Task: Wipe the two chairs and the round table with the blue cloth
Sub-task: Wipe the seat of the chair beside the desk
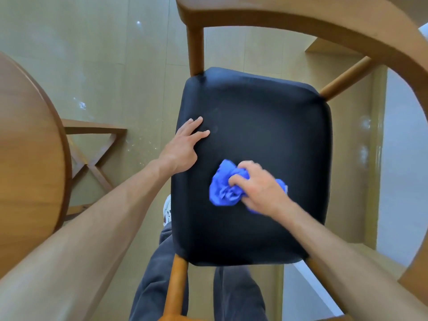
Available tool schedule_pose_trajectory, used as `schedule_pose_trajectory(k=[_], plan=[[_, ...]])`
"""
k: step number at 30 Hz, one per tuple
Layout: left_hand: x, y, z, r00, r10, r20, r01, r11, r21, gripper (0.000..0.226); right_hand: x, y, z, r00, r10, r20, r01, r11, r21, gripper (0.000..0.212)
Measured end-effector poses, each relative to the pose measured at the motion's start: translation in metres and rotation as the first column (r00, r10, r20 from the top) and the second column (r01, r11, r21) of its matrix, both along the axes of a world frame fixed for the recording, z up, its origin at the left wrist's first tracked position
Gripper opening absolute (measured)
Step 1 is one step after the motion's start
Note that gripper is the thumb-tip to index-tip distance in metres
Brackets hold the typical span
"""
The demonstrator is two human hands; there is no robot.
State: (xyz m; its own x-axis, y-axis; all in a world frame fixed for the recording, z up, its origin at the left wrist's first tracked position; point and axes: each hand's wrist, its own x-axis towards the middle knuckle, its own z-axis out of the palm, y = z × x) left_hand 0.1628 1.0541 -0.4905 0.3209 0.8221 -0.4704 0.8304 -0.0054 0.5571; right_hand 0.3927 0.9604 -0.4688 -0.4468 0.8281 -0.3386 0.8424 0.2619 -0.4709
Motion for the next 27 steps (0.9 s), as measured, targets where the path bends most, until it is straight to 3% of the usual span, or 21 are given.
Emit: schedule_pose_trajectory(k=[2, 5, 8, 11, 12, 14, 17, 19, 21, 22, 25, 27], plan=[[0.0, 0.0, 0.002, 1.0, -0.014, -0.012, 0.014, 1.0, -0.022, 0.073, 0.025, 0.015, 0.0, 0.96, -0.276, 0.048, 0.274, 0.961, 0.045, 0.033], [0.001, -0.003, 0.007, 0.999, -0.019, -0.035, 0.017, 0.998, -0.061, 0.073, 0.058, 0.027, 0.0, 0.729, -0.67, 0.142, 0.662, 0.743, 0.103, 0.037], [0.002, -0.019, 0.013, 0.997, 0.046, -0.067, -0.052, 0.995, -0.085, 0.072, 0.049, 0.034, -0.003, 0.515, -0.843, 0.154, 0.842, 0.531, 0.093, 0.039], [-0.002, -0.042, 0.014, 0.975, 0.205, -0.081, -0.214, 0.969, -0.124, 0.069, 0.017, 0.055, -0.005, 0.287, -0.956, 0.057, 0.956, 0.29, 0.045, 0.039], [-0.004, -0.05, 0.012, 0.97, 0.231, -0.079, -0.24, 0.962, -0.132, 0.069, 0.005, 0.063, -0.005, 0.249, -0.968, 0.038, 0.967, 0.251, 0.042, 0.038], [-0.006, -0.063, 0.007, 0.964, 0.26, -0.047, -0.264, 0.958, -0.109, 0.067, -0.024, 0.076, -0.005, 0.339, -0.94, 0.039, 0.935, 0.341, 0.094, 0.036], [-0.008, -0.062, 0.003, 0.907, 0.407, 0.106, -0.4, 0.913, -0.075, 0.058, -0.093, 0.081, -0.005, 0.638, -0.768, 0.054, 0.757, 0.638, 0.142, 0.033], [-0.016, -0.056, 0.001, 0.785, 0.6, 0.156, -0.574, 0.798, -0.183, 0.049, -0.142, 0.071, -0.008, 0.806, -0.587, 0.076, 0.579, 0.809, 0.104, 0.032], [-0.031, -0.055, 0.0, 0.614, 0.783, 0.098, -0.722, 0.608, -0.331, 0.032, -0.172, 0.056, -0.01, 0.92, -0.38, 0.098, 0.376, 0.925, 0.058, 0.03], [-0.04, -0.06, 0.001, 0.576, 0.816, 0.045, -0.75, 0.549, -0.369, 0.029, -0.176, 0.048, -0.01, 0.955, -0.276, 0.113, 0.273, 0.961, 0.044, 0.031], [-0.056, -0.087, 0.011, 0.677, 0.729, -0.102, -0.696, 0.589, -0.411, 0.034, -0.149, 0.032, -0.006, 0.992, -0.063, 0.112, 0.062, 0.998, 0.019, 0.033], [-0.056, -0.102, 0.021, 0.731, 0.67, -0.129, -0.648, 0.622, -0.439, 0.034, -0.112, 0.025, 0.0, 0.986, -0.099, 0.133, 0.099, 0.995, 0.006, 0.035]])
